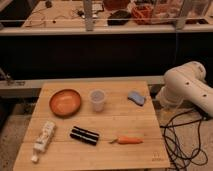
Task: Place the eraser in the ceramic cup
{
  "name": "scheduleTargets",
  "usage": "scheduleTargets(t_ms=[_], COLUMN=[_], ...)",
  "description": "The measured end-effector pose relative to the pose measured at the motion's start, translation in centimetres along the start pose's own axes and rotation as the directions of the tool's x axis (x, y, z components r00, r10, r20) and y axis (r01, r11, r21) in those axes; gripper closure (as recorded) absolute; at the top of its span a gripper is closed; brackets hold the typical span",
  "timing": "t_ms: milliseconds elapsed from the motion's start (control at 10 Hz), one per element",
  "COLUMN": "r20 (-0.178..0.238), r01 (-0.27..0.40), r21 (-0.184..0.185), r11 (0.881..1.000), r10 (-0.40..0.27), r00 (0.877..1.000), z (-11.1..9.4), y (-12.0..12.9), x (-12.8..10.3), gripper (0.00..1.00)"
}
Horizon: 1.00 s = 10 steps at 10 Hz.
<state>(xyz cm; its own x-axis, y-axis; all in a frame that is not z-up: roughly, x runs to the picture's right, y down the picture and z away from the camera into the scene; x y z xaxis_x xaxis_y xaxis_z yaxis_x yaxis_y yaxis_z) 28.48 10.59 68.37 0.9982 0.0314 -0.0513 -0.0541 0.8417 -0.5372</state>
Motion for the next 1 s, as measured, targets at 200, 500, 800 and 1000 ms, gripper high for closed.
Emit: scheduleTargets(t_ms=[200,500,800,1000], r20=[0.0,0.0,0.016,0.044], r01=[0.0,0.0,0.026,0.08], r21=[0.0,0.0,0.001,0.004], r11=[1.0,1.0,1.0,0.997], r10=[0.0,0.0,-0.026,-0.08], r00=[1.0,1.0,1.0,0.996], z=[0.0,0.0,-0.1,-0.3], y=[0.0,0.0,0.5,1.1], x=[0.0,0.0,-1.6,-5.7], gripper=[0.2,0.2,0.2,0.2])
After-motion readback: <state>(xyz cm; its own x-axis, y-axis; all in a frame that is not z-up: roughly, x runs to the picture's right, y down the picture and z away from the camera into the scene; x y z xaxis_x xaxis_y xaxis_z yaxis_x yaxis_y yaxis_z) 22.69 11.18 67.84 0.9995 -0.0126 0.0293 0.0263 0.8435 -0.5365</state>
